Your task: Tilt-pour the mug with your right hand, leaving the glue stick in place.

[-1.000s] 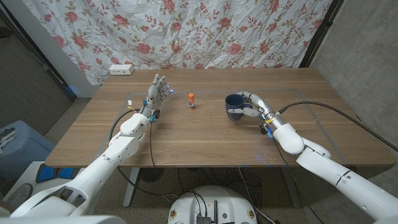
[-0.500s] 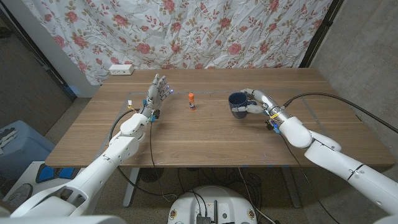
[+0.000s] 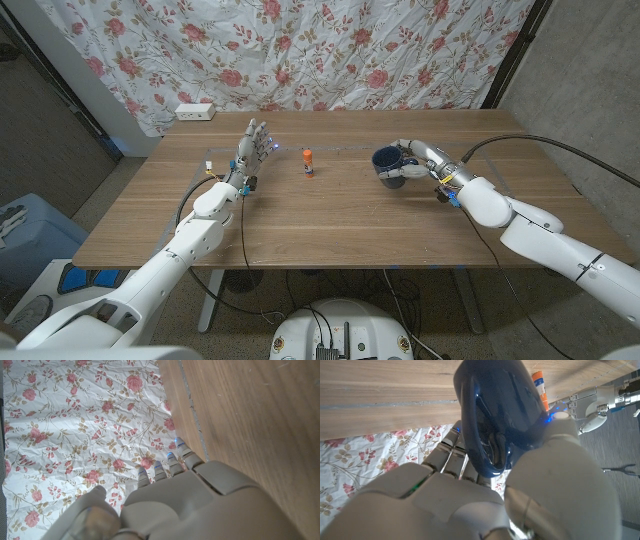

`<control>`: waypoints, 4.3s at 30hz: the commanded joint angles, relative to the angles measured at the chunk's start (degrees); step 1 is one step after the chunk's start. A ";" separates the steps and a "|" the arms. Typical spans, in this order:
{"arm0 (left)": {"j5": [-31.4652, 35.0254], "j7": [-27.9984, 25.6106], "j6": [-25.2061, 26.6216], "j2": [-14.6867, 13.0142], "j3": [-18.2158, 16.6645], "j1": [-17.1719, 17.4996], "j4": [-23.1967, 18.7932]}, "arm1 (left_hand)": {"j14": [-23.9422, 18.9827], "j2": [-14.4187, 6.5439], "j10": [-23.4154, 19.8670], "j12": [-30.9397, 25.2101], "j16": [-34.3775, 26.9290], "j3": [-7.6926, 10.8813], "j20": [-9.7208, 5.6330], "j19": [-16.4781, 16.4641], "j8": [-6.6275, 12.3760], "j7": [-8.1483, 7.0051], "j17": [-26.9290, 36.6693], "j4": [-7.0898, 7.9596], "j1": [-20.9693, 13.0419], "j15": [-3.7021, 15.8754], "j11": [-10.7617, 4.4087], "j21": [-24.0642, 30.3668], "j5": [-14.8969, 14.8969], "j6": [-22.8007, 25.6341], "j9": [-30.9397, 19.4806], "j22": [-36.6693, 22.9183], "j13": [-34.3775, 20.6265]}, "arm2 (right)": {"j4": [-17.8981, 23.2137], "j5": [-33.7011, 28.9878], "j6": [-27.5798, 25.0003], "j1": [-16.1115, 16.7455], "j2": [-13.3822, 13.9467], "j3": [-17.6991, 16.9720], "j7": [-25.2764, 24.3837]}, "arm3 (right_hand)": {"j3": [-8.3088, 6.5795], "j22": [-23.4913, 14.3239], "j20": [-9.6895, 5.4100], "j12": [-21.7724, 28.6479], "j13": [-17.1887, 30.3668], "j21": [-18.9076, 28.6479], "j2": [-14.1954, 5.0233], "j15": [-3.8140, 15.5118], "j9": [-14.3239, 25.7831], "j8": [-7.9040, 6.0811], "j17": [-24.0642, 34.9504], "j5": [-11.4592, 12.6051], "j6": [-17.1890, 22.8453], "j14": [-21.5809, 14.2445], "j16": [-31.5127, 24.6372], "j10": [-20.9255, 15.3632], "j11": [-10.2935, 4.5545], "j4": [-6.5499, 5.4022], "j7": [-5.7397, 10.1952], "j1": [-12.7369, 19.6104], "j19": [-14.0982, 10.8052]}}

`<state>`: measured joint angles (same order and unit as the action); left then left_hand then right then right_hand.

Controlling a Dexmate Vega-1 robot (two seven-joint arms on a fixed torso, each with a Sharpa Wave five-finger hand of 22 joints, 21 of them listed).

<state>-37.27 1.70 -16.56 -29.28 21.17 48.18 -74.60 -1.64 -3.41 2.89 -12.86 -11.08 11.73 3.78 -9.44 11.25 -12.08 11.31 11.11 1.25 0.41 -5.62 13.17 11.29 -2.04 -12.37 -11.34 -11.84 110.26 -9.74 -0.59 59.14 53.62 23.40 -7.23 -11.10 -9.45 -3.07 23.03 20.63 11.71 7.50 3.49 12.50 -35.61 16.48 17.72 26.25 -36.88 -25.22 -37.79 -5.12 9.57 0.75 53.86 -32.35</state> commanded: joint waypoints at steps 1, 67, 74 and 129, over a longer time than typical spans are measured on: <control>0.00 -0.01 0.00 -0.01 -0.01 0.02 -0.02 | -0.40 -6.80 0.24 -0.21 -0.27 0.34 -0.02 -0.48 0.39 -0.38 0.30 0.06 0.18 0.21 -0.44 0.34 0.23 -0.07 -0.15 -0.17 -0.26 | 4.47 -2.02 -6.68 -1.83 3.58 0.37 4.76 | -1.13 -0.32 -5.27 0.37 0.33 0.13 -5.42 9.36 0.14 -0.31 0.19 -0.27 2.95 -0.76 -0.30 -4.47 -3.99 -0.66 2.17 5.54 -0.53; 0.01 0.02 -0.03 0.01 0.00 -0.01 0.06 | -0.46 -6.80 0.27 -0.20 -0.29 0.34 -0.02 -0.47 0.37 -0.40 0.30 0.06 0.18 0.23 -0.32 0.34 0.23 -0.12 -0.15 -0.17 -0.26 | 12.76 -44.25 -24.63 -24.63 3.63 18.22 49.37 | -2.68 -0.37 -6.45 1.50 2.19 0.30 -6.24 9.92 -0.04 -2.82 -0.19 -2.13 6.89 -5.82 0.79 -10.08 -6.09 -0.31 3.72 8.17 -4.14; 0.01 0.03 -0.04 0.01 0.01 -0.02 0.07 | -0.46 -6.80 0.14 -0.25 -0.29 0.34 -0.01 -0.48 0.37 -0.41 0.30 0.06 0.18 0.19 -0.39 0.34 0.23 -0.12 -0.15 -0.17 -0.26 | 11.51 -48.68 -21.60 -25.78 1.58 18.05 53.97 | -2.78 -0.37 -6.51 1.48 2.32 0.26 -6.28 9.85 0.10 -3.02 -0.24 -2.23 6.94 -6.08 0.94 -10.19 -6.13 -0.34 3.91 8.32 -4.23; 0.01 0.03 -0.05 0.02 0.00 -0.01 0.08 | -0.41 -6.79 0.24 -0.21 -0.28 0.34 -0.04 -0.50 0.34 -0.33 0.30 0.05 0.18 0.17 -0.24 0.34 0.23 -0.19 -0.15 -0.17 -0.26 | 4.23 -69.50 -2.59 -30.41 -8.43 21.49 69.68 | -3.09 -0.48 -6.75 1.20 3.36 0.04 -7.19 9.91 0.46 -4.26 0.27 -3.05 7.17 -7.91 1.50 -11.47 -6.50 -0.84 4.39 8.93 -4.74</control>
<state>-37.25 1.72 -16.64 -29.27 21.18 48.16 -74.52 -1.64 -3.41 2.89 -12.86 -11.08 11.73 3.78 -9.44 11.25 -12.08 11.31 11.11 1.25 0.41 -5.62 13.17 11.29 -2.04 -12.37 -11.35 -11.84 115.25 -75.88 -5.44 28.53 46.49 44.23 61.65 -11.98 -9.74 -3.41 24.00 23.90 11.71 8.28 3.76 12.94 -39.44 16.44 14.79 27.62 -43.36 -23.62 -40.44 -3.07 10.44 -0.47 54.64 -36.36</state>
